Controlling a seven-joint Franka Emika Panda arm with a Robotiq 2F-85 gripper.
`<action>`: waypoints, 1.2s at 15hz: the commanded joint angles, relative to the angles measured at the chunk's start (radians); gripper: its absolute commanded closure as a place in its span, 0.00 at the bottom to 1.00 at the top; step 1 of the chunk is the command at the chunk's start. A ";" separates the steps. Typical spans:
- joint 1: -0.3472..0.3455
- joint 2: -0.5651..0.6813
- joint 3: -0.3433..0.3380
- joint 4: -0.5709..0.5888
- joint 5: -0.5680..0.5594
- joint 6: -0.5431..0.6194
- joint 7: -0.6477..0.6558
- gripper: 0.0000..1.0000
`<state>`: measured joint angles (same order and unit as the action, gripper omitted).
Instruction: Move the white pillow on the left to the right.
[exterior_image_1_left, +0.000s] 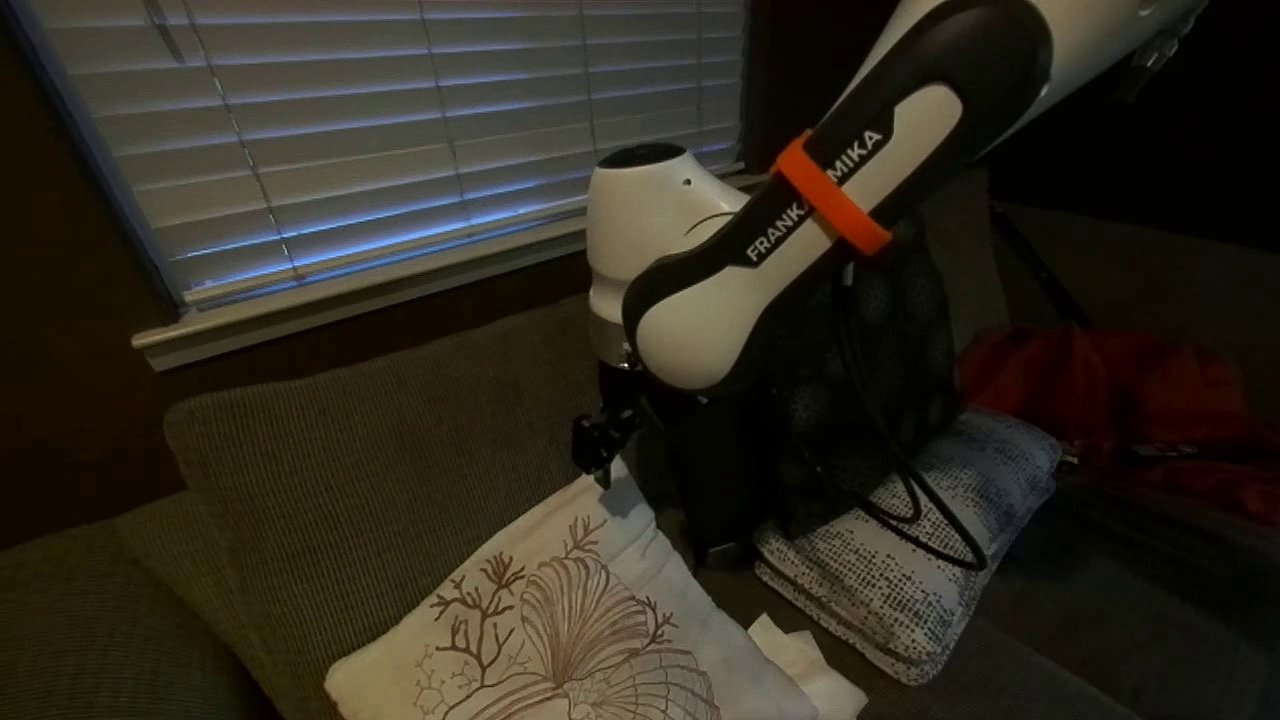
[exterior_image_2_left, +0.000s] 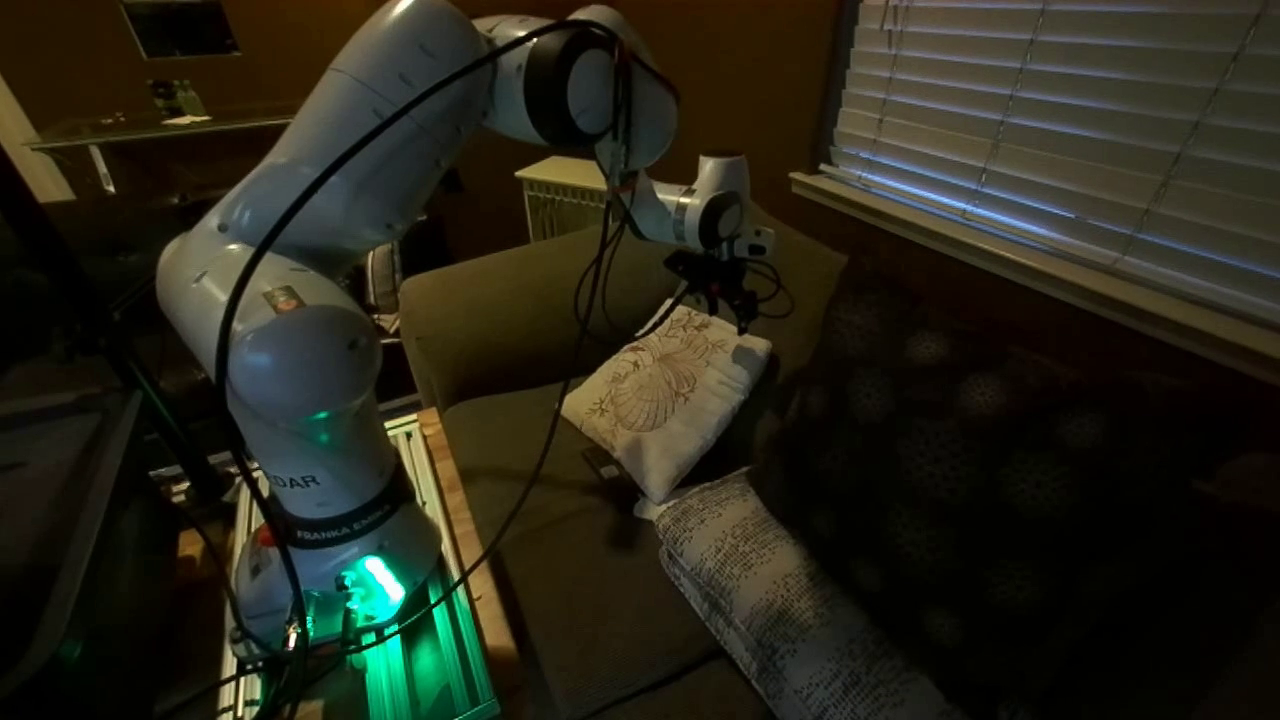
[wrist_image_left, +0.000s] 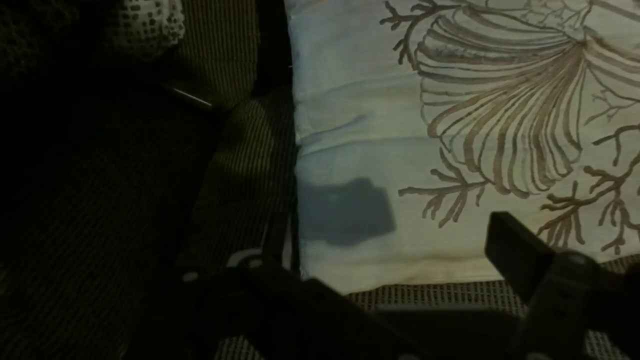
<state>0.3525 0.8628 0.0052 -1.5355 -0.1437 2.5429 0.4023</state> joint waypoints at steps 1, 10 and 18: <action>-0.008 0.028 0.004 0.029 0.048 0.014 0.004 0.00; -0.010 0.154 -0.014 0.153 0.201 0.073 0.119 0.00; 0.005 0.262 -0.043 0.311 0.193 0.009 0.192 0.00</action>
<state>0.3383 1.0577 -0.0137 -1.3332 0.0304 2.6007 0.5627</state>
